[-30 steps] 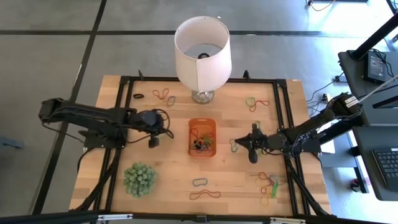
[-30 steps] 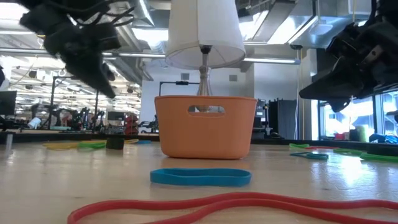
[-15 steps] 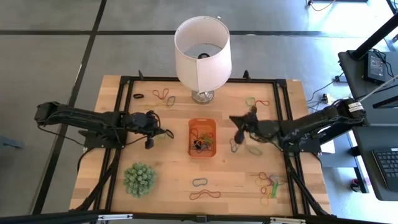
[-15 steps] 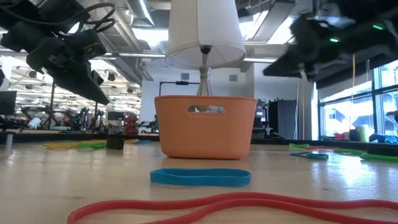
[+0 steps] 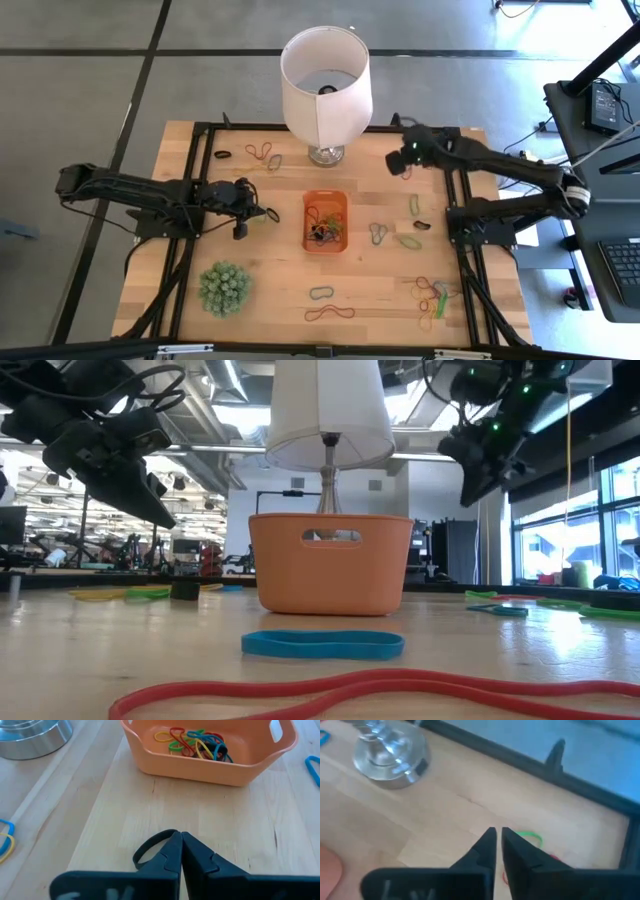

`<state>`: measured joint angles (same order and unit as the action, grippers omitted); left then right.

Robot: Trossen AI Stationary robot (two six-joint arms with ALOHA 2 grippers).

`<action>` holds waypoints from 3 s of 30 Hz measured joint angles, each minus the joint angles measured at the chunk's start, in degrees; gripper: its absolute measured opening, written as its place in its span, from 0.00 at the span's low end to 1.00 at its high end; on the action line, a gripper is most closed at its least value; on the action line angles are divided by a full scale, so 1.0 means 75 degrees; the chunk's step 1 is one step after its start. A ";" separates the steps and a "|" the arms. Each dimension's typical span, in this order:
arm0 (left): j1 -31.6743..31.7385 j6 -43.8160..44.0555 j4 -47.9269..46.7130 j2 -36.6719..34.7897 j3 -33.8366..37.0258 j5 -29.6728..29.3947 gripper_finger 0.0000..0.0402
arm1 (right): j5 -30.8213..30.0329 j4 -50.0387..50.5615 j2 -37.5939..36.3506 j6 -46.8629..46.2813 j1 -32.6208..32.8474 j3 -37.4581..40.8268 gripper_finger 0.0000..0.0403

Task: Pick and place rubber bands into bin
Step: Put the green rubber band into the orange bin

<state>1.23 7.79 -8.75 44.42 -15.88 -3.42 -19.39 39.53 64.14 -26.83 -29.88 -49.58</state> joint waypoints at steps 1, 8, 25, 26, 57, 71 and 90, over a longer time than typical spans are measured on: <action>0.0000 0.0000 0.0000 0.0000 0.0000 0.0000 0.01 | 0.0282 -0.0002 0.0009 0.0061 -0.0306 0.0000 0.12; 0.0000 0.0062 0.0000 0.0003 0.0000 0.0002 0.00 | 0.0797 -0.0065 0.0902 0.0210 -0.1788 0.0003 0.33; 0.0000 0.0061 0.0000 0.0003 0.0000 0.0001 0.01 | 0.1056 -0.1149 0.4367 0.0633 -0.2592 -0.0008 0.36; 0.0000 0.0062 0.0000 0.0003 0.0000 0.0002 0.01 | 0.1078 -0.1167 0.4457 0.0624 -0.2613 -0.0020 0.34; 0.0000 0.0061 0.0002 0.0006 0.0000 -0.0079 0.01 | 0.1148 0.0322 0.1335 0.0631 -0.0006 -0.0012 0.00; 0.0000 0.0058 0.0064 0.0003 0.0000 -0.0306 0.01 | 0.0508 0.0635 0.1561 0.0050 0.3432 -0.1760 0.00; 0.0000 0.0059 0.0152 0.0006 0.0000 -0.0306 0.01 | 0.1447 0.0677 0.5858 0.1883 0.4527 -0.5525 0.00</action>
<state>1.23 8.23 -7.62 44.47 -15.88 -5.72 -8.54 44.61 108.08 -12.71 4.08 -91.02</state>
